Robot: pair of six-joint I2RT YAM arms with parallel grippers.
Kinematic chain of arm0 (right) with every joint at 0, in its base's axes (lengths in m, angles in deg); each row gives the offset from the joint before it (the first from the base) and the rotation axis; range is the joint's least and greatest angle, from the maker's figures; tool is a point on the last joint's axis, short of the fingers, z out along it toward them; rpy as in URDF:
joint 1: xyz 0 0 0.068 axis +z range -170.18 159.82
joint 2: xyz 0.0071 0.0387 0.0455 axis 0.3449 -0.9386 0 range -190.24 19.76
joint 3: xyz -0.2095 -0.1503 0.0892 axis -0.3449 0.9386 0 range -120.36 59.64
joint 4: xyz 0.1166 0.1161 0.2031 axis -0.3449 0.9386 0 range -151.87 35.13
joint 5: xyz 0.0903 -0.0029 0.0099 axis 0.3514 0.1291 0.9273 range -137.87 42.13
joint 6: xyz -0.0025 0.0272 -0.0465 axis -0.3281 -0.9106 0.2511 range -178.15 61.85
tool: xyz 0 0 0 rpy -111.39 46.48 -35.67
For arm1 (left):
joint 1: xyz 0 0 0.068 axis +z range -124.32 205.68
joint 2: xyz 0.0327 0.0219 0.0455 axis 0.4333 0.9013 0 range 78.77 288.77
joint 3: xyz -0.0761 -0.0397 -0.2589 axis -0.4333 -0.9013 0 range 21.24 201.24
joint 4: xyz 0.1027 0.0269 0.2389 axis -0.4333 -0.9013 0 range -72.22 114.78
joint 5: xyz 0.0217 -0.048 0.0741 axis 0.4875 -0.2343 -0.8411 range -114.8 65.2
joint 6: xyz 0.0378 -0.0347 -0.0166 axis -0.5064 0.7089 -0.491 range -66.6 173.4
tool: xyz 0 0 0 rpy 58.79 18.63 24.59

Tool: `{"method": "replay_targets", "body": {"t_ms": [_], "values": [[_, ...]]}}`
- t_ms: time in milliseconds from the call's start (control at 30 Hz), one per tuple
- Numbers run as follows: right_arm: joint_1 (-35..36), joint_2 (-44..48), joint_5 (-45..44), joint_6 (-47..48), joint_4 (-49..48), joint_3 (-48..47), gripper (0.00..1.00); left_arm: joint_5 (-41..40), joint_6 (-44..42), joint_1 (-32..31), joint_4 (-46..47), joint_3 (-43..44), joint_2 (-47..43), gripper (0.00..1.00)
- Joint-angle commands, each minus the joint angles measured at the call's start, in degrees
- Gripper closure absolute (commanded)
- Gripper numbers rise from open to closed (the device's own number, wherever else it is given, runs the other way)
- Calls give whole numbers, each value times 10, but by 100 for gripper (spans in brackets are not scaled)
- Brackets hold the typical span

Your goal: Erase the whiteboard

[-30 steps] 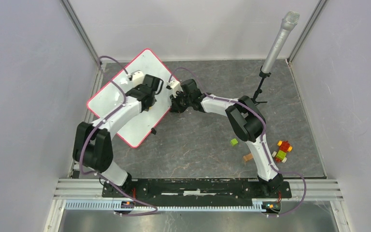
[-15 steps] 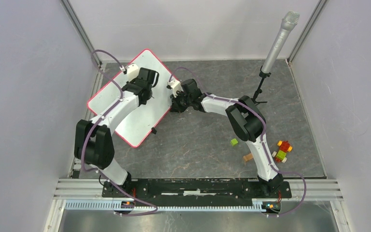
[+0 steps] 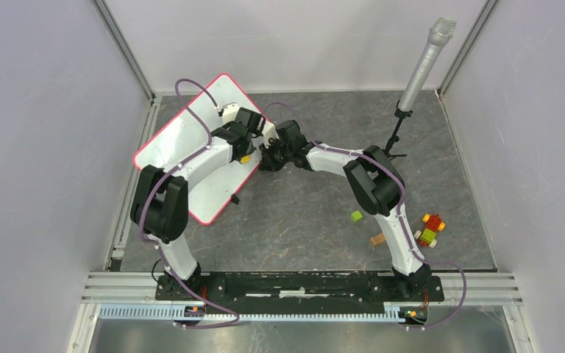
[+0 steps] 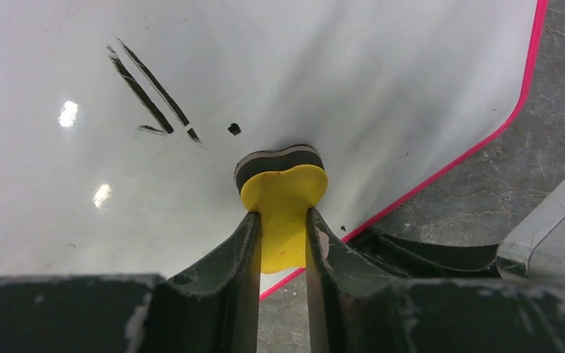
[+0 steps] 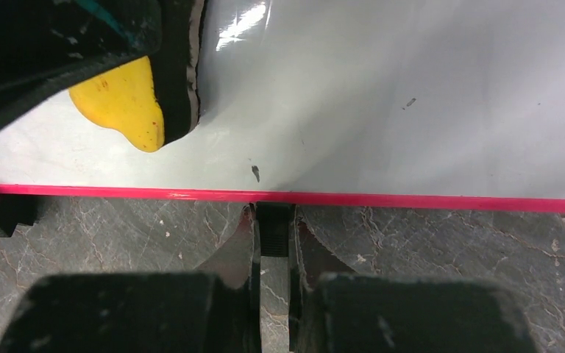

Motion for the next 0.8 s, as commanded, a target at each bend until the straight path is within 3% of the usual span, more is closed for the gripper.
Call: {"method": "replay_targets", "body": {"t_ms": [0, 167, 400, 767], "values": [[-21, -8, -12, -7, 35, 1, 100, -22, -11, 46, -13, 19, -21, 80], [-21, -8, -9, -7, 34, 1, 100, -61, -24, 87, -24, 25, -63, 80], [-21, -7, -8, -8, 34, 3, 100, -103, -44, 95, -32, 64, -65, 79], [-23, -7, -9, -8, 34, 3, 100, 29, -43, 59, -37, 97, 56, 83]]}}
